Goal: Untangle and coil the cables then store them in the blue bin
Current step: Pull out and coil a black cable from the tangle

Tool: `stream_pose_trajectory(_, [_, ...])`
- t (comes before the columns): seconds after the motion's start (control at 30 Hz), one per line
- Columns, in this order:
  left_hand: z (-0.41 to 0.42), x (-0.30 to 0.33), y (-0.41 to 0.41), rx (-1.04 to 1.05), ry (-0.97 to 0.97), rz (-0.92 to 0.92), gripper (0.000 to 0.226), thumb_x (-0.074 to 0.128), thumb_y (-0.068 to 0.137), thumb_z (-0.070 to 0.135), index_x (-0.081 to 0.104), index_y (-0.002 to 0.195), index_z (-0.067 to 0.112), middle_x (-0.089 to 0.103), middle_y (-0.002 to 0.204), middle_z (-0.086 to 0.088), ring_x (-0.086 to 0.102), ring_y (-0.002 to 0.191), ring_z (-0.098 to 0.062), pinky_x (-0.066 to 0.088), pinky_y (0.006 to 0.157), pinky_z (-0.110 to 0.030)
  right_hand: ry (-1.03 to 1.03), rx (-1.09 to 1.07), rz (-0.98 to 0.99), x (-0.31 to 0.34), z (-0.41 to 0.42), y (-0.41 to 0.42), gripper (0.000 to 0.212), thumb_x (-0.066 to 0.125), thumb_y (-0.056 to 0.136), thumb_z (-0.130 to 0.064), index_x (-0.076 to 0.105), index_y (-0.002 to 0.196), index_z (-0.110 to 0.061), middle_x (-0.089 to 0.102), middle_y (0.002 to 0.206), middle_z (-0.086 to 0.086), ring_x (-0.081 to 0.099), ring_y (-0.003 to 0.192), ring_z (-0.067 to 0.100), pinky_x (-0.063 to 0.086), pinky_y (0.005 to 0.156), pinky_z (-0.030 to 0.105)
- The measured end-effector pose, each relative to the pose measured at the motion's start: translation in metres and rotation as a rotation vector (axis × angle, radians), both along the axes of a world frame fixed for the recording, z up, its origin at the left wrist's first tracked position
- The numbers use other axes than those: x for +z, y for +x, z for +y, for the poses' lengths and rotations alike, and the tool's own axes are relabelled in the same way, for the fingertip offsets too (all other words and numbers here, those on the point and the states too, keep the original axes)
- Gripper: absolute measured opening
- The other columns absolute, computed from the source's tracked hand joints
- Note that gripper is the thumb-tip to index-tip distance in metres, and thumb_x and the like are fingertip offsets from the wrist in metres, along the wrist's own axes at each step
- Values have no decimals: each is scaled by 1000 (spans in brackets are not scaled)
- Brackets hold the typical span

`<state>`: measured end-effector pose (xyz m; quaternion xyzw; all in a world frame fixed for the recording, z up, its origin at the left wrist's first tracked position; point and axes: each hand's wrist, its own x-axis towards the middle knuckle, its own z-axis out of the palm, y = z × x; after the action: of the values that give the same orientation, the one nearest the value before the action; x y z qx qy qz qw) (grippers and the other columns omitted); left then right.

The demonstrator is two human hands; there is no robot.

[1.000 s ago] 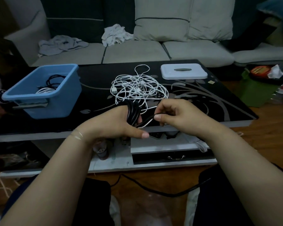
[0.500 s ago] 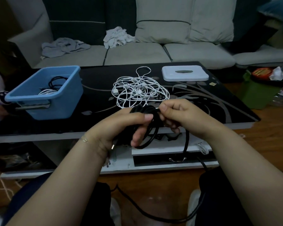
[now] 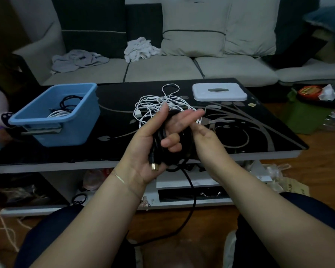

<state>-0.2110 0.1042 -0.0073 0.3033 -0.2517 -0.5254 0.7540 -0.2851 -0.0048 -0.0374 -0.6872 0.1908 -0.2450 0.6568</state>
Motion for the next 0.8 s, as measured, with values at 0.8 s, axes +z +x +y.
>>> stream_pose_trajectory(0.8, [-6,-3,28,929,251,-763,32,61,93,31,52,124,28,66,112,7,71,73,-12,57,74,-30,253,330,157,-9,18,-13,22,45,100,-10,54,119,-13,57,57,-1,36,43,7,35,41,19])
